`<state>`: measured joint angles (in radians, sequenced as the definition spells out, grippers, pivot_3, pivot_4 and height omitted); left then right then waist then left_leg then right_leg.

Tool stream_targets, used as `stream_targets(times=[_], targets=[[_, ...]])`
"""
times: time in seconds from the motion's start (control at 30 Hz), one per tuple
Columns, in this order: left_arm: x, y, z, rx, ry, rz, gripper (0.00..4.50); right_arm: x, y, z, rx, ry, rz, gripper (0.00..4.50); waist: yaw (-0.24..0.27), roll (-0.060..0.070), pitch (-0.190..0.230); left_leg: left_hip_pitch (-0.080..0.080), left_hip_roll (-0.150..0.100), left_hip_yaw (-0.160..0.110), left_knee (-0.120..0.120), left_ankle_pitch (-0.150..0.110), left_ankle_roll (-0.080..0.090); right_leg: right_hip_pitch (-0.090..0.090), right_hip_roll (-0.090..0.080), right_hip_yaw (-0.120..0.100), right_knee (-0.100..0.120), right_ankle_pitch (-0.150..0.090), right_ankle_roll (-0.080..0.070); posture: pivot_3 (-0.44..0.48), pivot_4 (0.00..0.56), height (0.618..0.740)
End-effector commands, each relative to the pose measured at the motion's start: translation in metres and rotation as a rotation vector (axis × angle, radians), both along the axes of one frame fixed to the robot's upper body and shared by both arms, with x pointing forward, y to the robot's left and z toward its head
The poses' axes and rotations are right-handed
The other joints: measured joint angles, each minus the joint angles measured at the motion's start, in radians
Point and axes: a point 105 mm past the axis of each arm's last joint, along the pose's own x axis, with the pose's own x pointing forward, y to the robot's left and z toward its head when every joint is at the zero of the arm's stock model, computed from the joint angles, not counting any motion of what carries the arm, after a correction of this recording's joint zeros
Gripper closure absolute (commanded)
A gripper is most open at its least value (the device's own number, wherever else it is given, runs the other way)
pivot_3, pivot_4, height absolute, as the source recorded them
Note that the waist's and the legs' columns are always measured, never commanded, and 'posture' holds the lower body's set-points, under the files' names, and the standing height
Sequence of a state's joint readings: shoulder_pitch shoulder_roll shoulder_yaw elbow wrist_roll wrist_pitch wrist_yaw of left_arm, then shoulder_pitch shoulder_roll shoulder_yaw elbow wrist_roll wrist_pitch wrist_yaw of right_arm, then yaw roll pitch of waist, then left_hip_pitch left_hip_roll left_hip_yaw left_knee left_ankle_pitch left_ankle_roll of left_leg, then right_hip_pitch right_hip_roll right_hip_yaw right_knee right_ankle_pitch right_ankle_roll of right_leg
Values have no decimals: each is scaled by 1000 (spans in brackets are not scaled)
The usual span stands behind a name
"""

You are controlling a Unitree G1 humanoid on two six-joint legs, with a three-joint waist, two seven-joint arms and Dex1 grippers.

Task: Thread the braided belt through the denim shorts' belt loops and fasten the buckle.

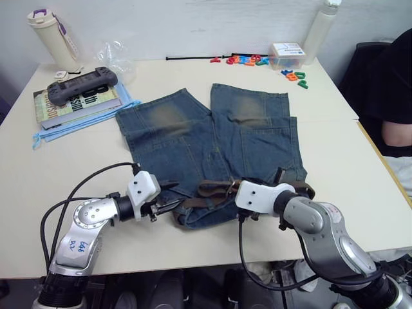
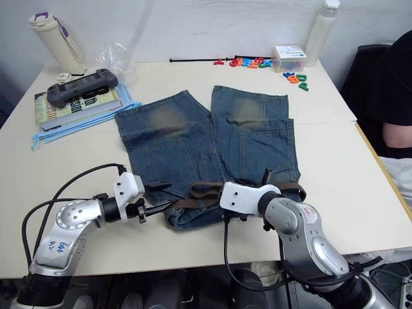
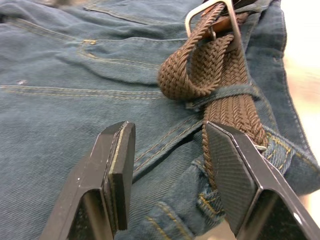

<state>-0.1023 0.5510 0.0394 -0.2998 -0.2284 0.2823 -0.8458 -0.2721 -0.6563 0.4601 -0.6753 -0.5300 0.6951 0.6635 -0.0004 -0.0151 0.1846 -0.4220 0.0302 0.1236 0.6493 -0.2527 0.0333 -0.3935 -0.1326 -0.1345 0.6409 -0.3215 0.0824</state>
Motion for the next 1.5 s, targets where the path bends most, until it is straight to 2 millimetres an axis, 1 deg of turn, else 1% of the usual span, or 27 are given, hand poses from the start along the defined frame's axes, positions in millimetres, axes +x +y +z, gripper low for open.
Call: stream_targets(times=[0.03,0.13,0.2,0.33,0.4,0.43,0.47,0.5,0.6,0.63,0.73,0.87,0.93,1.03,1.1,1.3,1.4,1.5], targets=[[-13,-12,-54,136,190,-37,1958,-6,-31,15,-55,-88,-26,4500,0,0,0,0,0,0,0,0,0,0,0,0,0,0,0,0,150,716],[-16,-8,-67,193,236,-41,1958,-7,-46,17,-94,-106,-42,4500,0,0,0,0,0,0,0,0,0,0,0,0,0,0,0,0,150,716],[-19,-5,-74,232,249,-49,1958,-8,-53,19,-115,-127,-37,4500,4,0,0,0,0,0,0,0,0,0,0,0,0,0,0,0,150,716],[-23,1,-82,295,264,-70,1958,-10,-66,18,-126,-137,-28,4500,0,9,-9,3,1,0,-2,-2,1,3,0,1,-3,0,0,0,150,716],[-28,4,-85,326,263,-91,1958,-10,-81,16,-151,-131,-58,4500,-1,10,-10,9,1,2,-4,-4,3,7,1,2,-3,-1,0,0,150,716],[-29,8,-87,337,268,-87,1958,-7,-92,17,-164,-130,-91,4500,-1,10,-10,14,1,2,-6,-6,3,11,1,2,-4,-2,-1,0,150,716],[-29,11,-88,344,271,-83,1958,-5,-106,16,-187,-129,-132,4500,-3,11,-10,20,2,2,-6,-10,-2,17,1,3,-5,-3,-1,0,150,716],[-30,15,-90,354,272,-80,1958,-3,-118,17,-203,-127,-165,4500,-4,11,-11,21,2,2,-6,-12,-3,18,1,3,-5,-4,-1,0,150,716],[-33,23,-91,369,276,-81,1958,0,-142,16,-242,-121,-226,4500,-4,12,-11,21,3,2,-6,-12,-3,18,2,4,-5,-5,-2,0,150,716],[-34,24,-91,371,277,-83,1958,0,-147,16,-249,-119,-239,4500,-5,13,-12,22,4,2,-6,-12,-3,18,3,4,-5,-5,-3,0,150,716],[-42,38,-97,422,284,-99,1958,-1,-163,13,-281,-97,-285,4500,-5,16,-14,23,5,3,-9,-10,-4,18,4,4,-5,-7,-5,0,150,716],[-45,56,-100,459,290,-83,1958,-2,-165,11,-274,-88,-306,4500,-1,18,-16,32,5,8,-18,-10,-6,20,4,8,-5,-8,-5,0,150,716],[-45,63,-101,472,291,-77,1958,-1,-165,10,-273,-91,-313,4500,0,23,-19,33,5,9,-19,-11,-7,20,4,9,-5,-8,-5,0,150,716],[-47,67,-102,477,296,-77,1958,1,-165,10,-271,-103,-327,4500,0,27,-21,35,5,10,-20,-11,-7,20,4,11,-5,-9,-5,0,150,716],[-47,66,-102,476,293,-79,1958,2,-164,11,-274,-111,-329,4500,0,28,-22,35,5,10,-20,-11,-7,19,4,11,-5,-9,-5,0,150,716],[-43,62,-98,440,264,-68,1958,2,-149,9,-218,-113,-285,4500,11,28,-22,34,4,11,-20,-11,-7,18,3,13,-6,-9,-5,0,150,716],[-36,55,-90,379,228,-55,1958,-1,-149,6,-189,-83,-294,4500,17,28,-22,34,4,12,-20,-12,-6,18,3,13,-7,-9,-4,0,150,716],[-32,42,-69,266,174,-66,1958,-5,-153,5,-179,-57,-322,4500,25,28,-22,33,4,12,-20,-12,-6,18,3,14,-7,-8,-4,0,150,716]])
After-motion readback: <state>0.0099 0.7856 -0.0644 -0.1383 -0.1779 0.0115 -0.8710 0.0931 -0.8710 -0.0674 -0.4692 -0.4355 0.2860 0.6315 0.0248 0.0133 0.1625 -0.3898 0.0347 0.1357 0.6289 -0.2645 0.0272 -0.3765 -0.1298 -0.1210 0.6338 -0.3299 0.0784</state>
